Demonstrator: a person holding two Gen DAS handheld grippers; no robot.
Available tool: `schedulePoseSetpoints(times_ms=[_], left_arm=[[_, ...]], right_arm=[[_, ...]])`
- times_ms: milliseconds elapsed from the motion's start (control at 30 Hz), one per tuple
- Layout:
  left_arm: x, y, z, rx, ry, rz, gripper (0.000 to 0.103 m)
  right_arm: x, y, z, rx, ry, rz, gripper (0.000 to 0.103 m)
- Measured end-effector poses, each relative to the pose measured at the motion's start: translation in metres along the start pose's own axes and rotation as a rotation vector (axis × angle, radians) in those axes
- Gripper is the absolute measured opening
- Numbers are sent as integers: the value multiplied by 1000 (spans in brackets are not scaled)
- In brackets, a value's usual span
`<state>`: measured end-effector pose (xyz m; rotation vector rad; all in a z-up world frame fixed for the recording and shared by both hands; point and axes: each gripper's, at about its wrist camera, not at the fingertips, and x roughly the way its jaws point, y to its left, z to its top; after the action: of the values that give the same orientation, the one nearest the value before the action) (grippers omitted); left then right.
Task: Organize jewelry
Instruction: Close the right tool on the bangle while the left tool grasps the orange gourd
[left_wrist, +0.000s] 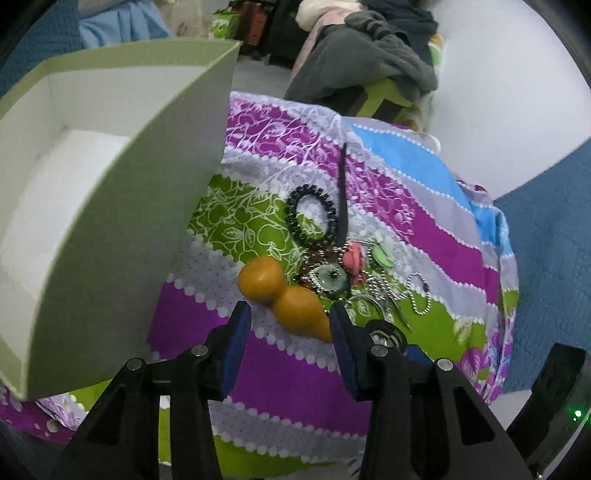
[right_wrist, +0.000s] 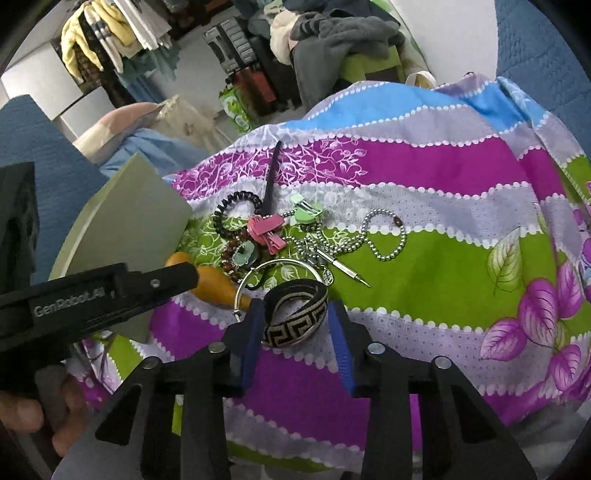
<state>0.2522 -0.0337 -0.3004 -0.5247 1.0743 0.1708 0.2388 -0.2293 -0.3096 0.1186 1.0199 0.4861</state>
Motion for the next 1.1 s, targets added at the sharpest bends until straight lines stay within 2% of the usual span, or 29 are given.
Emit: schedulePoseSetpoints(times_ms=[100, 167, 267, 567, 700, 900, 1100], left_arm=[[8, 4, -1, -38, 14, -2, 44], [14, 6, -1, -53, 29, -7, 44], [18, 8, 0, -70, 27, -18, 46], [24, 4, 2, -60, 4, -13, 43], [26, 4, 5, -44, 5, -23, 31], [17, 0, 6, 26, 13, -28, 30], [2, -8, -3, 142, 21, -5, 30]], right_arm=[[7, -3, 0, 9, 18, -8, 26], [11, -5, -1, 16, 36, -10, 15], [11, -9, -1, 21, 40, -17, 7], [2, -11, 1, 24, 7, -42, 6], [3, -13, 0, 32, 21, -61, 6], [-1, -13, -1, 36, 22, -86, 6], [-6, -6, -2, 10, 15, -120, 6]])
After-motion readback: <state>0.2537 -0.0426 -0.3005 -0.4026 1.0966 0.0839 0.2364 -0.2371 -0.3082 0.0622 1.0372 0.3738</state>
